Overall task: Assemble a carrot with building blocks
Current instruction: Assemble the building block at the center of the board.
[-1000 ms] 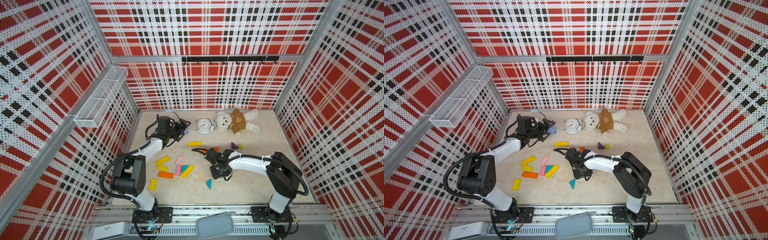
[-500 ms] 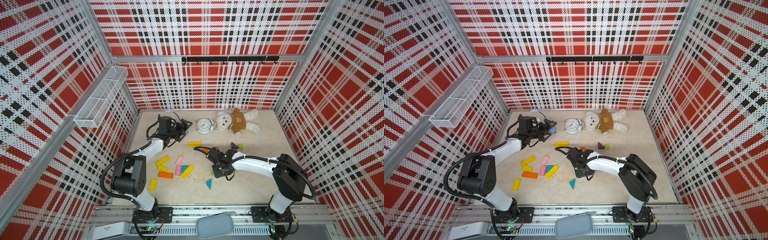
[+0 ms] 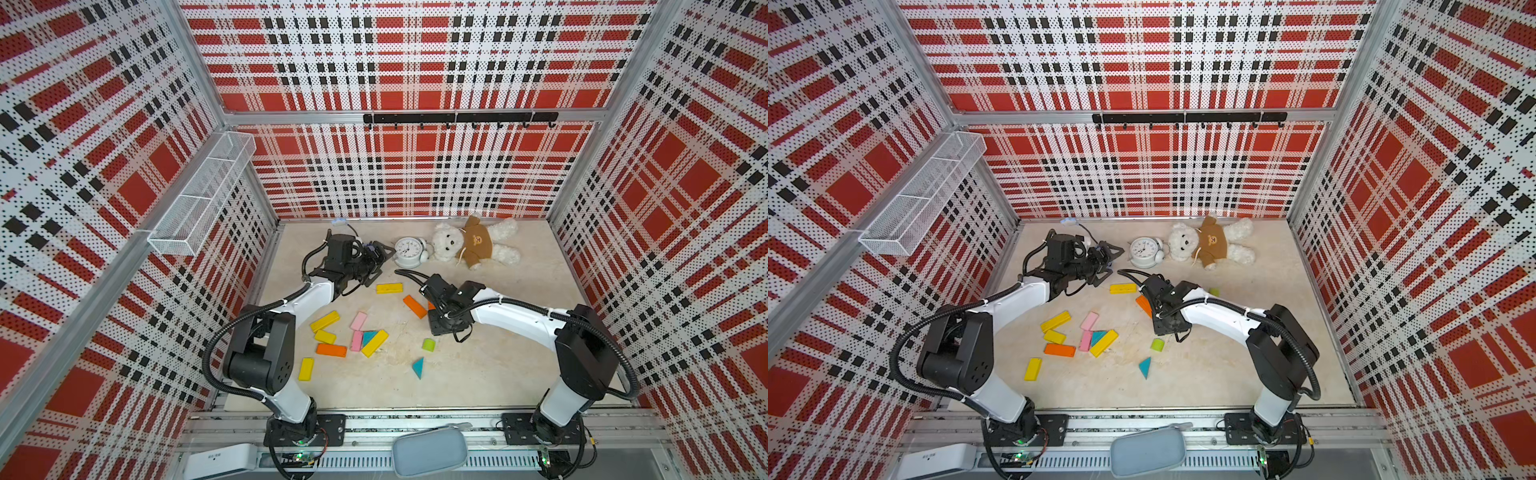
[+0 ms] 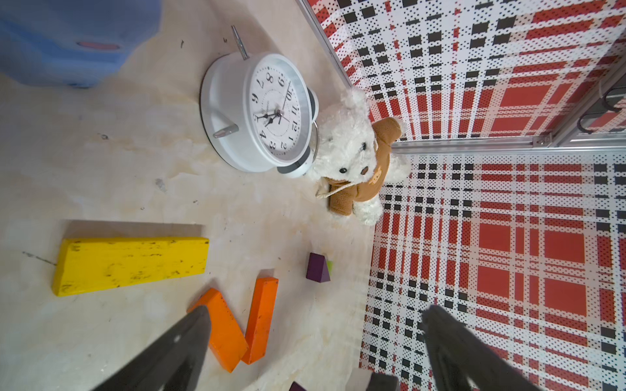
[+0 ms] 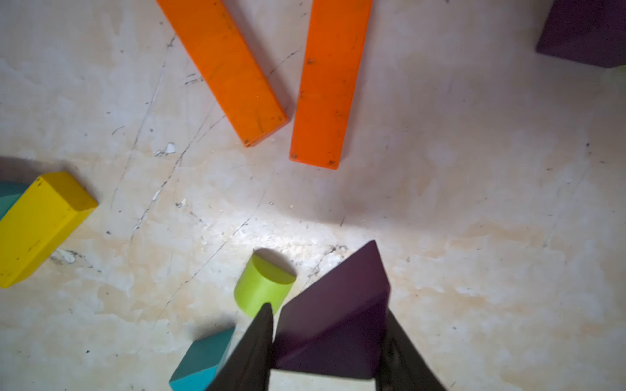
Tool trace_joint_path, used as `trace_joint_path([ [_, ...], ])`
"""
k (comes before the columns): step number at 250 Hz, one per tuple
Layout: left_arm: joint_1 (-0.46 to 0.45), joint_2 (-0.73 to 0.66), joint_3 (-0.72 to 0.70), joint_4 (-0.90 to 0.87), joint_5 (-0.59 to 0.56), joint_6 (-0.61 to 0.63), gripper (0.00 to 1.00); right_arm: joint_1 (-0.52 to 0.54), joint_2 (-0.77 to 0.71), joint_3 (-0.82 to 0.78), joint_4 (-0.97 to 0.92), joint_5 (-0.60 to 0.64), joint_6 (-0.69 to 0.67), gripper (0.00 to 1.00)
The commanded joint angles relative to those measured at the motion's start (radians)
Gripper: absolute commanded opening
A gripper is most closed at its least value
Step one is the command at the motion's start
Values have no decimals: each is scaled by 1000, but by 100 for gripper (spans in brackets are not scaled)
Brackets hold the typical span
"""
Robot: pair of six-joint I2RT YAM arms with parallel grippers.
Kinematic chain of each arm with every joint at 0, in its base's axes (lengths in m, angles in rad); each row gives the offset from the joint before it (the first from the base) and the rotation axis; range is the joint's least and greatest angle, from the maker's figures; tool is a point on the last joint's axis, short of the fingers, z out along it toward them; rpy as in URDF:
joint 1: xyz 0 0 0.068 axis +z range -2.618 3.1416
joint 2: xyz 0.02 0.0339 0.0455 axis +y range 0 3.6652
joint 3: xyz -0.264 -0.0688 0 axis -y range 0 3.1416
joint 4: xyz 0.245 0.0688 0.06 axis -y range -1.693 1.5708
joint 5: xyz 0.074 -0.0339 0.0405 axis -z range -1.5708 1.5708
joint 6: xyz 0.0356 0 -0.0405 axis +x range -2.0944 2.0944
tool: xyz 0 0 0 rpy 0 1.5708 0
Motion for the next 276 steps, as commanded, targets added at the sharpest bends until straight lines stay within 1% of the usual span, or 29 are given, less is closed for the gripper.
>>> trace_joint_path([
  [1, -26, -29, 13, 27, 11, 6, 100, -46, -33, 26, -15, 3, -40, 43],
  [19, -26, -31, 14, 27, 10, 10, 100, -86, -48, 25, -22, 7, -59, 43],
  [21, -49, -30, 13, 27, 9, 12, 100, -91, -50, 24, -22, 7, -62, 44],
  [27, -61, -31, 13, 27, 9, 12, 100, -106, -55, 22, -22, 7, -70, 43],
  [97, -121, -17, 16, 27, 15, 15, 100, -293, -92, 17, -32, -2, -155, 43],
  [101, -123, -16, 17, 27, 15, 15, 100, -306, -94, 19, -33, -3, -184, 43],
  [129, -139, -14, 17, 27, 17, 17, 100, -379, -93, 35, -36, -12, -234, 43],
  [218, -202, 3, 26, 27, 32, 26, 100, -585, 23, 111, -9, -79, -324, 43],
  [276, -218, 21, 32, 27, 41, 27, 100, -629, 111, 132, 19, -97, -354, 43],
])
